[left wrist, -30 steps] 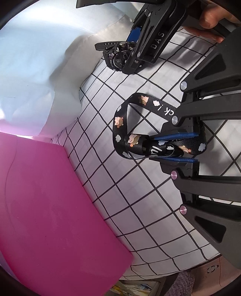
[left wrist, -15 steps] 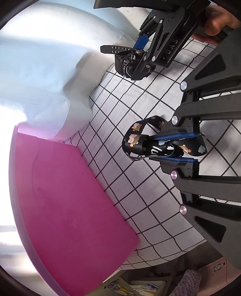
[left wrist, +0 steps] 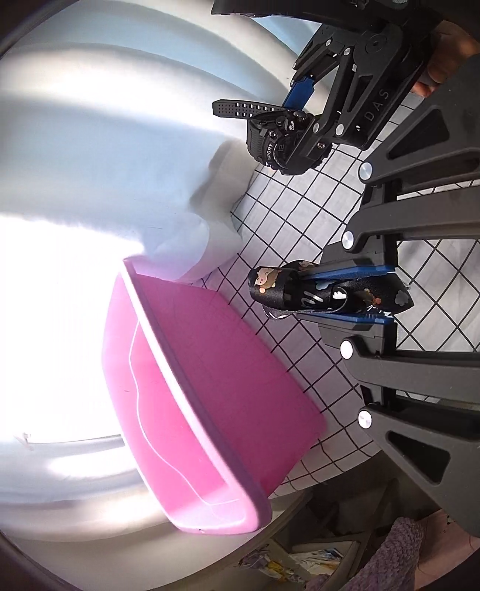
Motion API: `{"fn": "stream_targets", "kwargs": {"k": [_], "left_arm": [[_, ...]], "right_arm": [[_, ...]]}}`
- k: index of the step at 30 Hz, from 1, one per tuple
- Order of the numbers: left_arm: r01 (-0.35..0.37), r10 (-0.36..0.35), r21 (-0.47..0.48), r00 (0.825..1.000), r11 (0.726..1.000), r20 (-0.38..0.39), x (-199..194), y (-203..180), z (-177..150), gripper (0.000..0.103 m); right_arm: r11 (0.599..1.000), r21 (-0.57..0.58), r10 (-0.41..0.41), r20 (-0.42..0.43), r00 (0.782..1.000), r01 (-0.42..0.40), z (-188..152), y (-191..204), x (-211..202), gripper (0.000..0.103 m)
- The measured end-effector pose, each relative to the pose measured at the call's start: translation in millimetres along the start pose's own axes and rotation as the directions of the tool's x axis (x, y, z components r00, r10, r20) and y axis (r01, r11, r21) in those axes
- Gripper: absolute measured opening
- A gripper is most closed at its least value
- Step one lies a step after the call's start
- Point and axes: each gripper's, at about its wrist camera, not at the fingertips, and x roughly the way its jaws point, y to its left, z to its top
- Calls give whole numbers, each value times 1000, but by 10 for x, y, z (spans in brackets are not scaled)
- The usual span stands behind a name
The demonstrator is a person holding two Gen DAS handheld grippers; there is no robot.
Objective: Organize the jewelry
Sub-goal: 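Lift the lanyard and watch and carry both over the pink tub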
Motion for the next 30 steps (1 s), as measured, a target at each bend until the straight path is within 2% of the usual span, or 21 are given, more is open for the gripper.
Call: {"fn": "stream_targets", "kwargs": {"k": [5, 9, 16, 21, 24, 27, 30], "left_arm": [[-6, 7, -3, 999, 1000, 42, -328, 96, 190, 15], [-37, 40, -30, 996, 999, 79, -529, 275, 350, 15], [-74, 83, -63, 983, 995, 161, -774, 615, 718, 15], [-64, 78, -75, 976, 995, 202, -822, 933, 1079, 15], [-49, 65, -74, 971, 996, 230, -789, 1140, 1318, 15], [-29, 47, -81, 974, 996, 222, -679, 1387, 1522, 15], [-19, 33, -71, 977, 997, 209, -492, 1616, 1658, 15]], "right_arm": [[1000, -9, 29, 29, 999, -29, 175, 154, -276, 65], [998, -39, 52, 54, 997, -50, 316, 300, -443, 65], [990, -110, 101, 114, 988, -89, 696, 632, -493, 65], [982, -145, 138, 135, 981, -118, 1059, 973, -379, 65], [982, -153, 131, 146, 981, -108, 1275, 1185, -279, 65], [983, -128, 146, 129, 981, -130, 1486, 1348, -175, 65], [985, -138, 121, 113, 986, -105, 1701, 1522, 36, 65]]}}
